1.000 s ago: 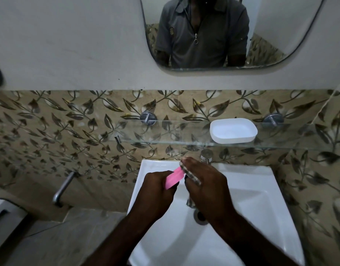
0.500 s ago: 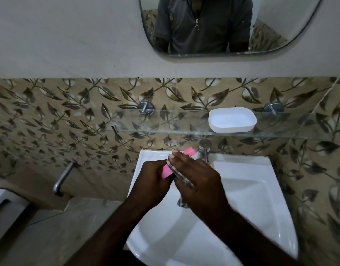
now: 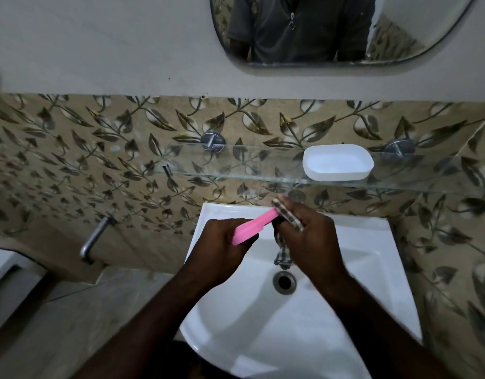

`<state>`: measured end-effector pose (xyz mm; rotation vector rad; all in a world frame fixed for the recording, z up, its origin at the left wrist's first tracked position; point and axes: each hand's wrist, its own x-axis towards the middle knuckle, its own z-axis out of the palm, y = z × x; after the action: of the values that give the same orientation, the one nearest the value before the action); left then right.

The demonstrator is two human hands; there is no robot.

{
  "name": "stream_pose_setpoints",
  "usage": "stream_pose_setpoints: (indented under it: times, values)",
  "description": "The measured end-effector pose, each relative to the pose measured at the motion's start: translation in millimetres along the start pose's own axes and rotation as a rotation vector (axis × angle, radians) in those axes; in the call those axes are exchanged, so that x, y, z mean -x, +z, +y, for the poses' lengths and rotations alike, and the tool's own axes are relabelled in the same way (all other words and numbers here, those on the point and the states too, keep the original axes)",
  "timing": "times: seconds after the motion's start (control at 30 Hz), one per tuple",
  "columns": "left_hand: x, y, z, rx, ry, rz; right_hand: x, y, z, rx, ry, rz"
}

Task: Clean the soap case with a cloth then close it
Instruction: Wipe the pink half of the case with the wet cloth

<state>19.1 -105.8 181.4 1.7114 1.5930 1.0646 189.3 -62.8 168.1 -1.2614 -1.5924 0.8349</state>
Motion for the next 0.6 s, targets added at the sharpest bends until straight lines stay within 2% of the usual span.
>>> stream_pose_setpoints:
  times: [0.03,0.1,0.17,0.23,0.27,0.33,0.43,0.6]
  values:
    - [1,0,0,0.012,-0.006,-0.006,-4,-2,3,-0.059,0.089,-0.015]
    - [0,-2,1,0.036,-0.007,-0.021,0,-3,-4,-0.075,0.11,0.018]
    - [-2,-3,2,0.038,0.011,-0.035,11,0,-17,0.066,-0.092,0.096]
    - [-4,-3,1,0.038,0.055,-0.032,22,8,-22,0.232,-0.379,0.103]
    - [-4,-2,0,0.053,0.058,-0.025,24,11,-20,0.255,-0.441,0.085]
    - [-3,-2,0,0.087,0.049,-0.017,16,9,-15,0.152,-0.368,0.062]
    - [0,-2,1,0.128,-0.004,-0.027,9,2,-15,-0.107,-0.106,-0.011]
    - [3,-1,3,0.211,-0.05,-0.021,12,3,-19,-0.261,0.029,-0.002]
